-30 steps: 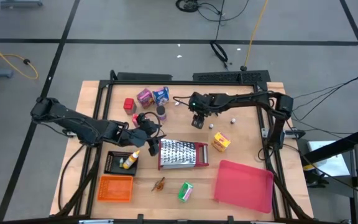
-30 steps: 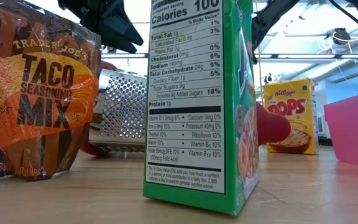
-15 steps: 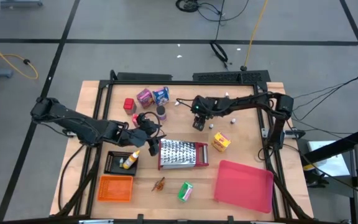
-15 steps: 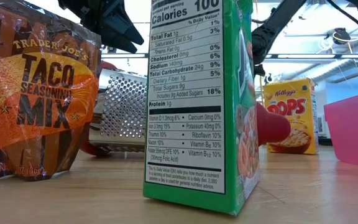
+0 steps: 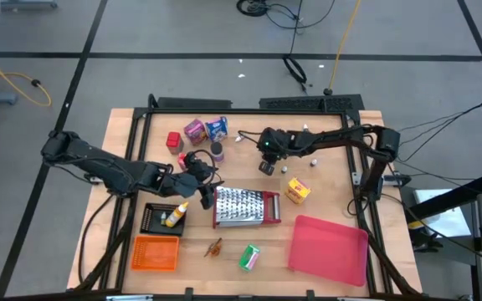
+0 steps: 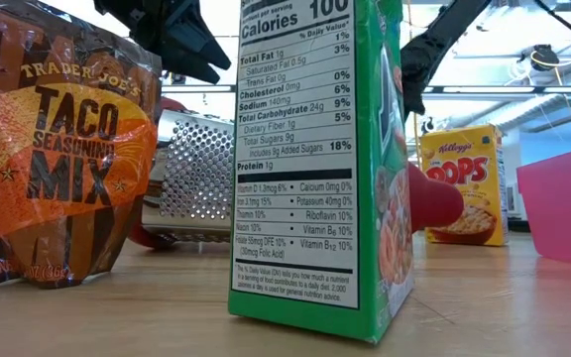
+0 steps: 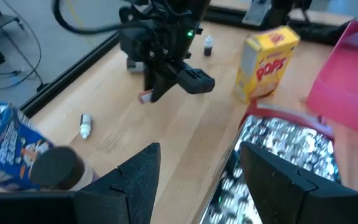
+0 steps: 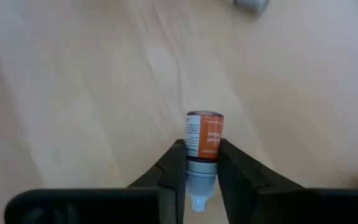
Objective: Pick & Place Kitchen Items
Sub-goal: Put the small orange food coloring bottle into the black bin
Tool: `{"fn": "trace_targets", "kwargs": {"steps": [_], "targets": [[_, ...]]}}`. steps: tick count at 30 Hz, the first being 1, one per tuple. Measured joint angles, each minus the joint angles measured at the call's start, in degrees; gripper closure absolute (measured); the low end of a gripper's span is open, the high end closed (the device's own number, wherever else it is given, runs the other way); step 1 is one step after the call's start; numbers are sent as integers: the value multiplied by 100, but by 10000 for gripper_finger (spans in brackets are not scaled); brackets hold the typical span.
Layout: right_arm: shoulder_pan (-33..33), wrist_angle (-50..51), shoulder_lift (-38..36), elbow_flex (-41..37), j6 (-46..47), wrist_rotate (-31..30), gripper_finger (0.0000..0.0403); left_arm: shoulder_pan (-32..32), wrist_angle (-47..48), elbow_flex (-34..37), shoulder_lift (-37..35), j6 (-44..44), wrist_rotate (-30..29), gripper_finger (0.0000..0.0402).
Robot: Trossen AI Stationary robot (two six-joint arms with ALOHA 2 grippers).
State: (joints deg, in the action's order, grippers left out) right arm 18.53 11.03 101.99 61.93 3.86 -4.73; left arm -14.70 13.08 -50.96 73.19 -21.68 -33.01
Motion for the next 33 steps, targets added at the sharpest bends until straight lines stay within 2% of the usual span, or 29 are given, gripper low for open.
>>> {"fn": "trace_targets", "kwargs": {"steps": [6, 14, 20, 25, 33], "targets": [[-414, -155, -993, 0, 0, 2, 346, 0, -652, 0, 0, 423, 2, 176], [-1318, -834, -2017, 7, -171, 28, 346, 0, -1422, 0, 0, 952, 5, 176], [-1908, -1457, -2214, 7, -425, 28, 346, 16, -2351, 2, 161, 1472, 82, 176], [-2239, -1716, -2214, 7, -604, 26, 346, 168, -3112, 0, 394, 1725, 612, 176], [-2506, -1771, -2214, 7, -802, -9, 346, 432, -3567, 0, 719, 1749, 1222, 176]]}}
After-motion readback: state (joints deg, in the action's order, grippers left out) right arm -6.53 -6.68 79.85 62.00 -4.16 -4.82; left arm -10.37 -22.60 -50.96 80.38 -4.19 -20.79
